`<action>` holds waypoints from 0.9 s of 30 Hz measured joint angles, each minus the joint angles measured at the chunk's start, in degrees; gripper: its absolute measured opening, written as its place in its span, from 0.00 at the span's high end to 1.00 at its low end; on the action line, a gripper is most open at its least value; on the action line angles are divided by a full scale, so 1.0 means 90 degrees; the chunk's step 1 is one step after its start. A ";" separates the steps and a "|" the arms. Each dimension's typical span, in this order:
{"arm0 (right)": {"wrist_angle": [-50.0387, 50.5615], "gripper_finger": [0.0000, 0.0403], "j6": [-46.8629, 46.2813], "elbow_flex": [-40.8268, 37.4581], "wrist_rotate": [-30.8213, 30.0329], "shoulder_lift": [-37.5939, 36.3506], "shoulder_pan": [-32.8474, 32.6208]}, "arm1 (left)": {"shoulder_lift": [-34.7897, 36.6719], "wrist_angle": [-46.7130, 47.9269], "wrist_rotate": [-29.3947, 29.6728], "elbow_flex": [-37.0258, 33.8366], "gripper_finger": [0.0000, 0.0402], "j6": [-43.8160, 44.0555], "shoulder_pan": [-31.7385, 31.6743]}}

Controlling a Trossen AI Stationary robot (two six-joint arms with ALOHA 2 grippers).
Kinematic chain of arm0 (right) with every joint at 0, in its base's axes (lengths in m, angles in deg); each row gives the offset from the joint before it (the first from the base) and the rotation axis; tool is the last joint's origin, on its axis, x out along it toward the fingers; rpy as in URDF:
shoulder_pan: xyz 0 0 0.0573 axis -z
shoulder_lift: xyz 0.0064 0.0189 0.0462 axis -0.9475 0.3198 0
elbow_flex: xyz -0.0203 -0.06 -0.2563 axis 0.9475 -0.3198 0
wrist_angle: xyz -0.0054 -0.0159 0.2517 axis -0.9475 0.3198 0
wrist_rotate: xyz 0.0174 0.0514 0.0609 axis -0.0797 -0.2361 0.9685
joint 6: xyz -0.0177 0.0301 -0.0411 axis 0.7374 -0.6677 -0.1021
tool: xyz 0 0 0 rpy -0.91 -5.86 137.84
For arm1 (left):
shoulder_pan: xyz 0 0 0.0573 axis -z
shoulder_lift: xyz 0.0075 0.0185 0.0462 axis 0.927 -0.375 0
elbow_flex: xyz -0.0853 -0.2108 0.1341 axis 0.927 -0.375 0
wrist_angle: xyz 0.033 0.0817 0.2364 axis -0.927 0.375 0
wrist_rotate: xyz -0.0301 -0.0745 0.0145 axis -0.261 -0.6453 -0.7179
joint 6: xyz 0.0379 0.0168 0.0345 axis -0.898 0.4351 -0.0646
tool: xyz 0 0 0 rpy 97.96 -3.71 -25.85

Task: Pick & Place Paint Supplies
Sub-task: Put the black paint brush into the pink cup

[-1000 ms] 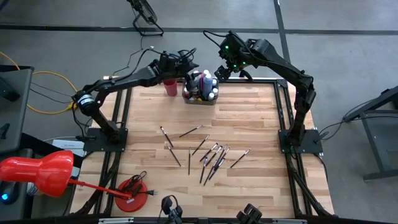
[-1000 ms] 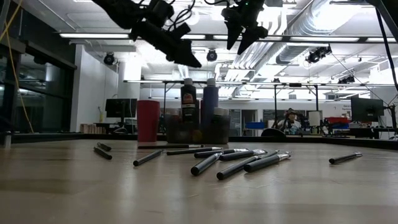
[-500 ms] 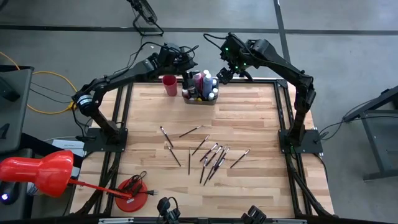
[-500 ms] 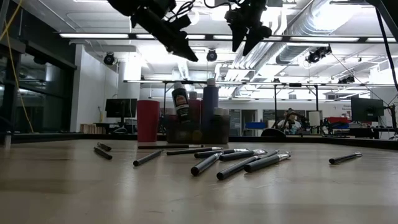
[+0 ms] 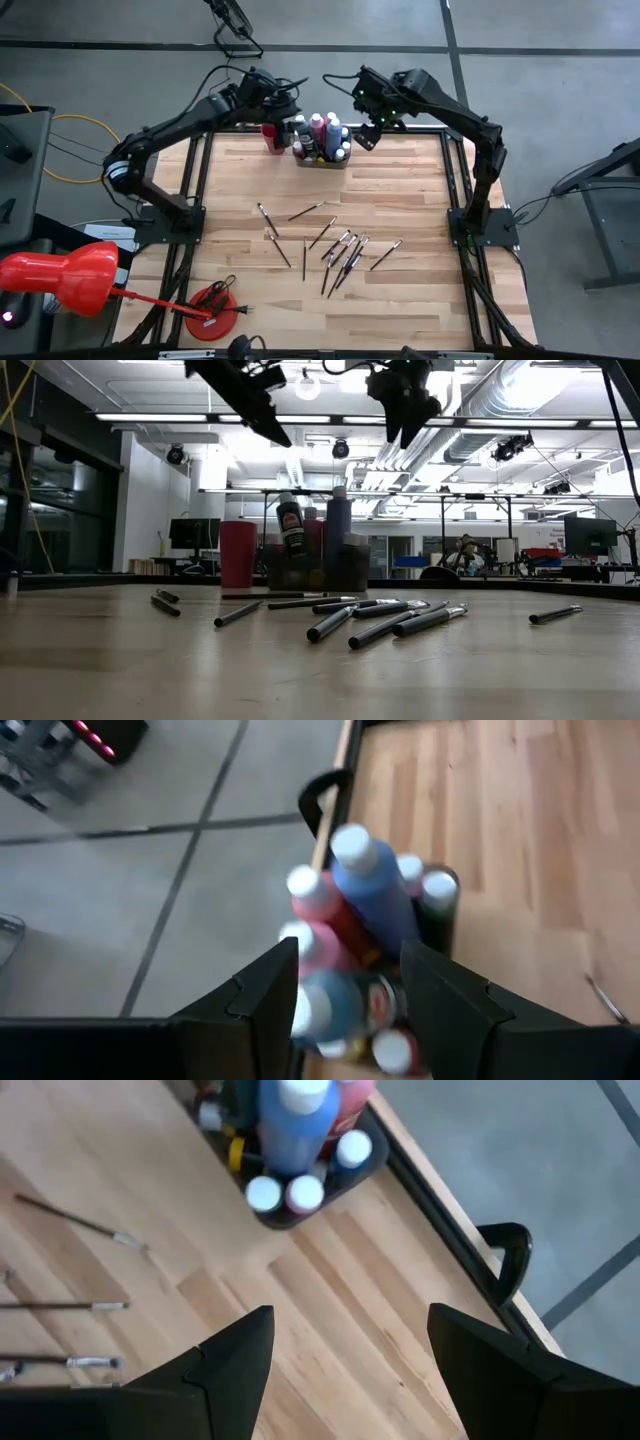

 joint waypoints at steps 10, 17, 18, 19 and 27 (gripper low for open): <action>0.0203 0.36 -0.0549 -0.0206 0.0040 -0.0005 -0.0514 | 0.0868 0.0416 0.0037 -0.1052 0.57 0.0369 0.0193; -0.0064 0.36 -0.1497 -0.1469 0.0050 -0.0021 -0.1197 | 0.1591 -0.0017 0.0153 -0.2021 0.57 0.0895 0.1000; -0.0141 0.36 -0.1620 -0.1700 0.0052 -0.0049 -0.1327 | 0.1666 -0.0131 0.0197 -0.2108 0.57 0.0995 0.1163; -0.0229 0.36 -0.1747 -0.1958 0.0047 -0.0073 -0.1459 | 0.1728 -0.0195 0.0290 -0.2173 0.57 0.1120 0.1315; -0.1362 0.36 -0.2987 -0.3772 0.0086 -0.0807 -0.2387 | 0.1888 0.0238 0.1916 -0.2567 0.57 0.3229 0.2285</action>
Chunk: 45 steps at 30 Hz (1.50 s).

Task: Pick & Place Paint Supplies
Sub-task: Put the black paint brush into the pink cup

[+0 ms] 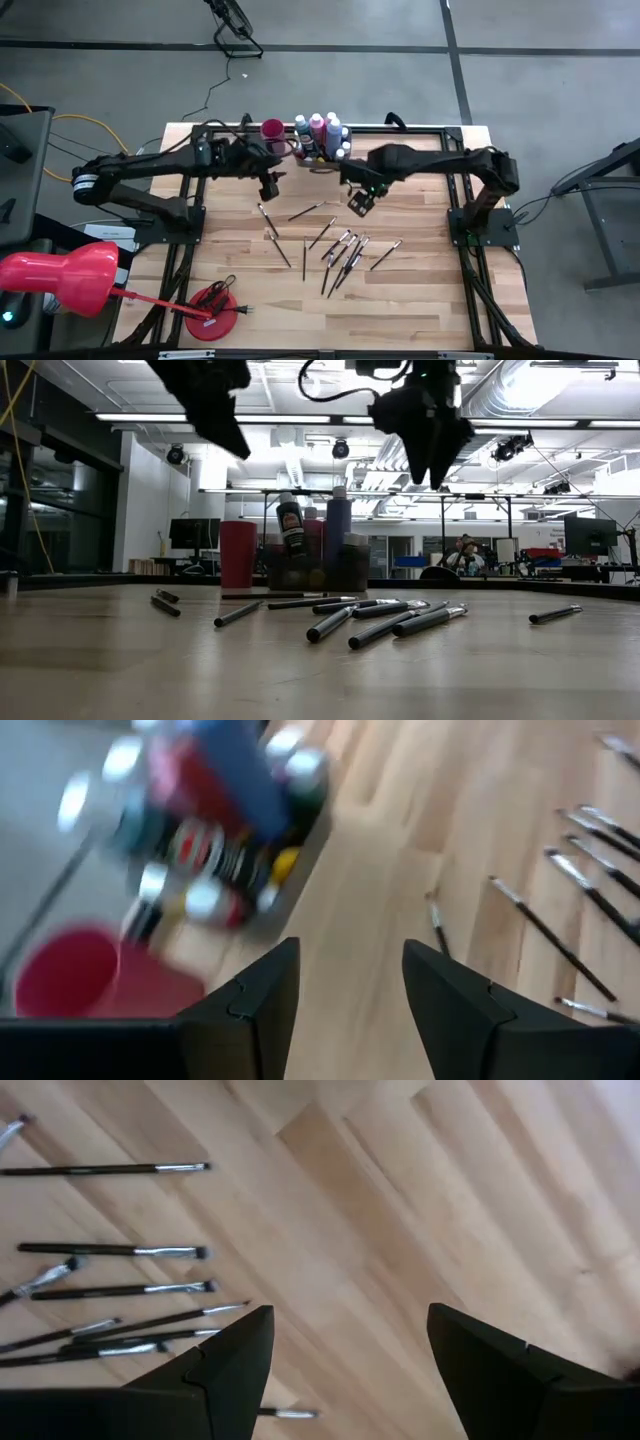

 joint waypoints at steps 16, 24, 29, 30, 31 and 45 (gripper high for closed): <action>-0.0618 0.36 -0.3551 -0.3072 -0.0646 -0.3316 -0.0820 | 0.0574 0.0611 0.1603 -0.1337 0.57 0.3051 0.0782; -0.1962 0.37 -0.6148 -0.4591 0.0015 -0.4080 -0.1837 | 0.0577 0.0411 0.1642 -0.1355 0.57 0.2331 0.0802; -0.2337 0.42 -0.7646 -0.5046 0.0035 -0.3910 -0.2268 | 0.0577 -0.0132 0.1526 -0.1355 0.57 0.1078 0.0802; -0.2346 0.44 -0.7900 -0.5090 0.0038 -0.3848 -0.2309 | 0.0577 -0.0252 0.1449 -0.1355 0.57 0.0775 0.0802; -0.2327 0.46 -0.8154 -0.5124 0.0081 -0.3776 -0.2339 | 0.0577 -0.0377 0.1344 -0.1355 0.57 0.0520 0.0802; -0.2934 0.57 -1.0242 -0.5161 0.0539 -0.2383 -0.2280 | 0.0577 -0.0822 0.0494 -0.1355 0.57 -0.1131 0.0802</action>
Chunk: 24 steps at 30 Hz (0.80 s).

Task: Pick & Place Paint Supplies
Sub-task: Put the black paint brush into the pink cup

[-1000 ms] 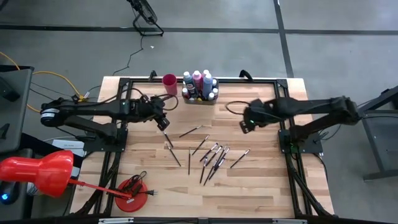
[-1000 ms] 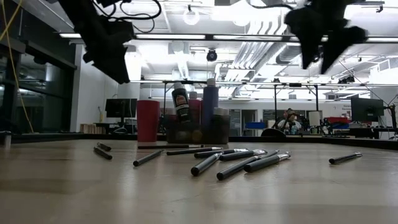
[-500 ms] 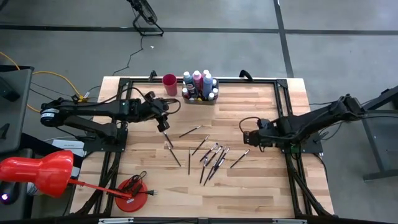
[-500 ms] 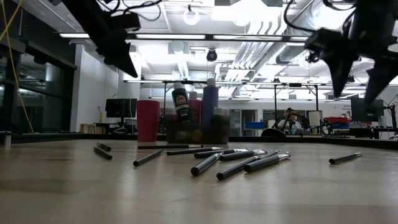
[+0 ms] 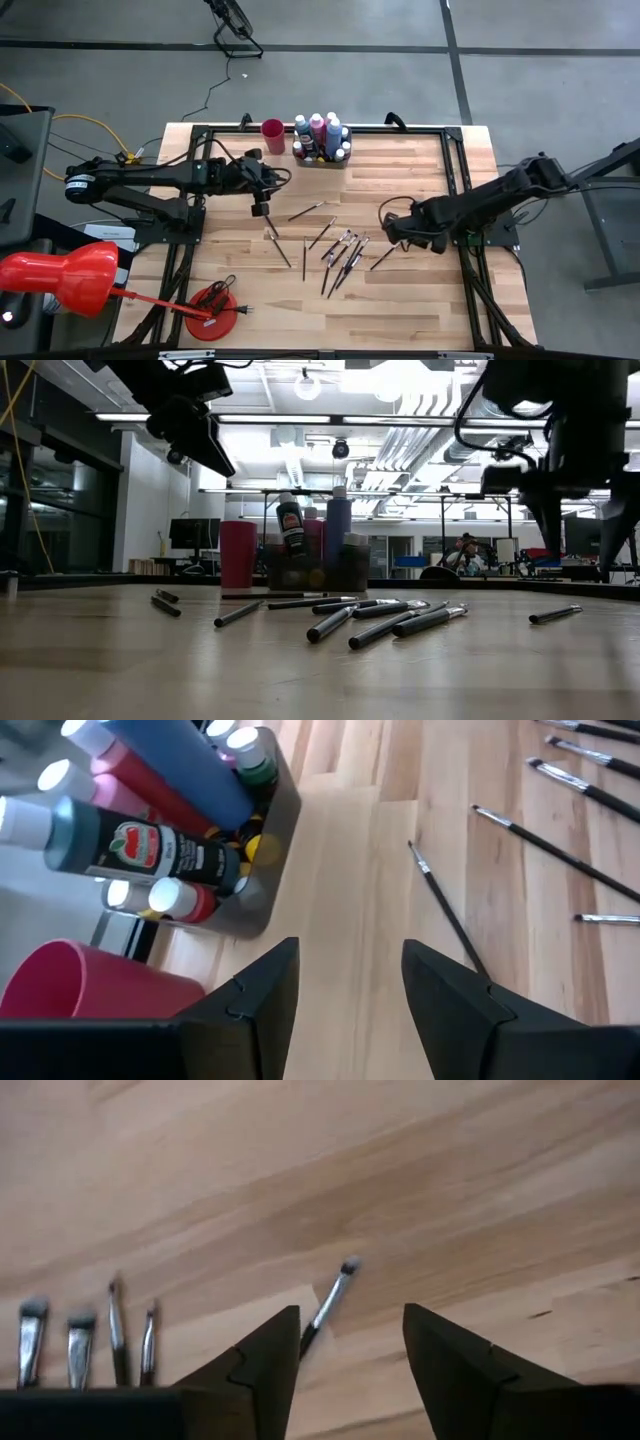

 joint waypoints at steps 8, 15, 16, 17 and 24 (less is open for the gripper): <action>-0.0017 0.56 -0.1004 0.0000 0.0138 0.0709 0.0000 | -0.0002 0.0002 -0.0159 0.0000 0.57 -0.0100 0.0000; -0.0447 0.56 -0.1195 0.0000 0.0136 0.1106 0.0145 | -0.0002 0.0005 -0.0238 0.0000 0.57 -0.0339 0.0000; -0.0498 0.56 -0.1192 0.0000 0.0133 0.1145 0.0191 | -0.0002 0.0008 -0.0238 0.0000 0.57 -0.0362 0.0000; -0.0530 0.56 -0.1191 0.0000 0.0125 0.1190 0.0232 | -0.0002 0.0013 -0.0236 0.0000 0.57 -0.0362 0.0000; -0.0533 0.56 -0.1178 0.0032 0.0245 0.1483 0.0383 | -0.0004 0.0180 -0.0305 0.0000 0.57 -0.0362 0.0000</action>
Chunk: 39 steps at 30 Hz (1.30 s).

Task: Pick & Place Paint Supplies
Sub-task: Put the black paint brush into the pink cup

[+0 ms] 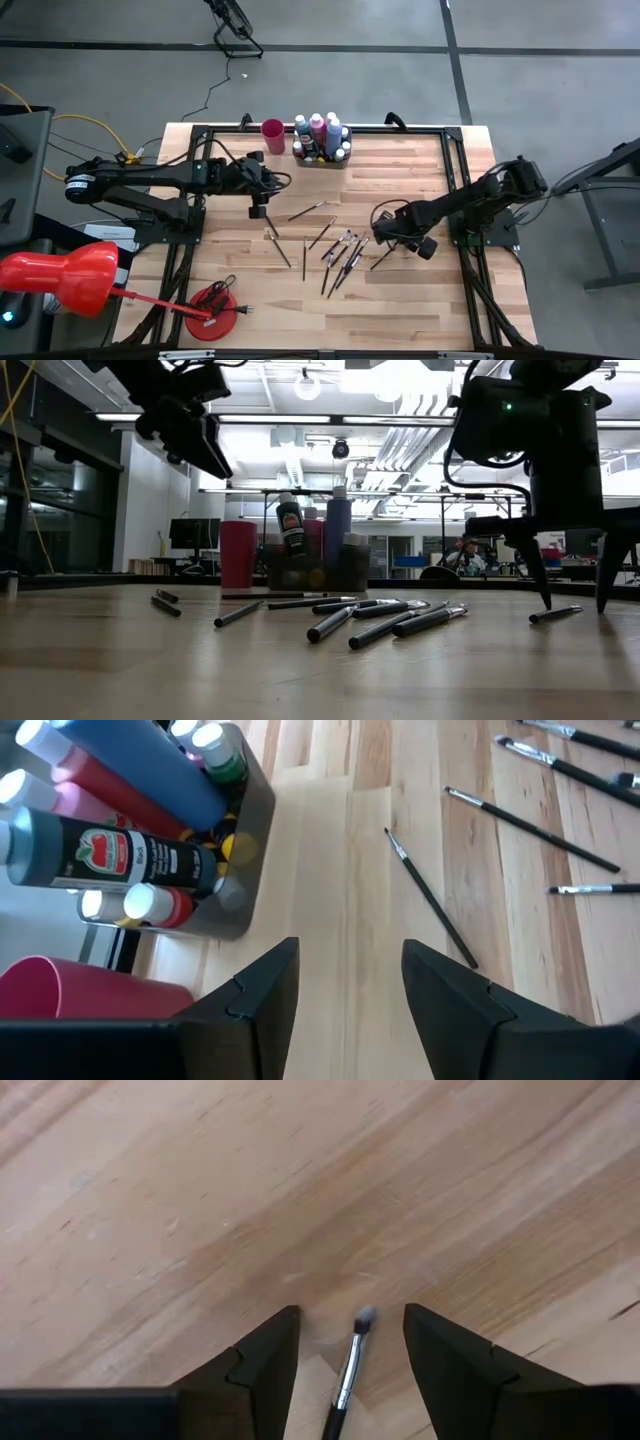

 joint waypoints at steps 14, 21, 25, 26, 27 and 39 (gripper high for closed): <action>-0.0184 0.75 -0.0018 -0.0012 0.0159 0.0116 -0.0014 | -0.0001 0.0138 -0.0004 0.0000 0.57 0.0000 0.0000; -0.0214 0.83 0.0003 -0.0017 0.0195 0.0123 -0.0014 | -0.0001 0.0138 -0.0005 0.0000 0.57 0.0002 0.0000; -0.0215 0.88 0.0063 -0.0018 0.0176 0.0126 -0.0019 | -0.0001 0.0138 -0.0006 0.0000 0.57 0.0002 0.0000; -0.0212 0.89 0.0081 -0.0019 0.0162 0.0128 -0.0021 | -0.0001 0.0138 -0.0006 0.0000 0.57 0.0002 0.0000; -0.0210 0.91 0.0101 -0.0019 0.0147 0.0128 -0.0022 | -0.0001 0.0138 -0.0006 0.0000 0.57 0.0002 0.0000; -0.0145 0.99 0.0735 -0.0036 -0.0127 0.0037 -0.0036 | -0.0001 0.0113 -0.0009 0.0002 0.57 0.0006 0.0000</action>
